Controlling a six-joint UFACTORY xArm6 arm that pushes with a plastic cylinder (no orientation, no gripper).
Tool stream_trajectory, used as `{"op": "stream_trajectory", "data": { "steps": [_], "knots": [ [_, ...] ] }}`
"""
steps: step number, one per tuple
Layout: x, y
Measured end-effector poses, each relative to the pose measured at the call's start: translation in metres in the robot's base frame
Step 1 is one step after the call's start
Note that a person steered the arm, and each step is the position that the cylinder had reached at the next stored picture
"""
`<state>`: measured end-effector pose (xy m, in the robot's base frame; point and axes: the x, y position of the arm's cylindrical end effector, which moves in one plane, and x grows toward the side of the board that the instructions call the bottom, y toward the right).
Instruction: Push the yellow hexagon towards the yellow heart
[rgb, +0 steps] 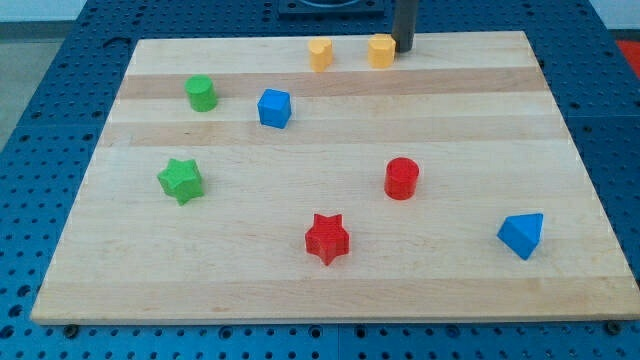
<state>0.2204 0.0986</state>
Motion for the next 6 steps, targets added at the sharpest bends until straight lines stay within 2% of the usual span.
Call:
{"op": "stream_trajectory", "data": {
  "steps": [4,6],
  "knots": [
    [0.001,0.015],
    [0.019,0.008]
  ]
}}
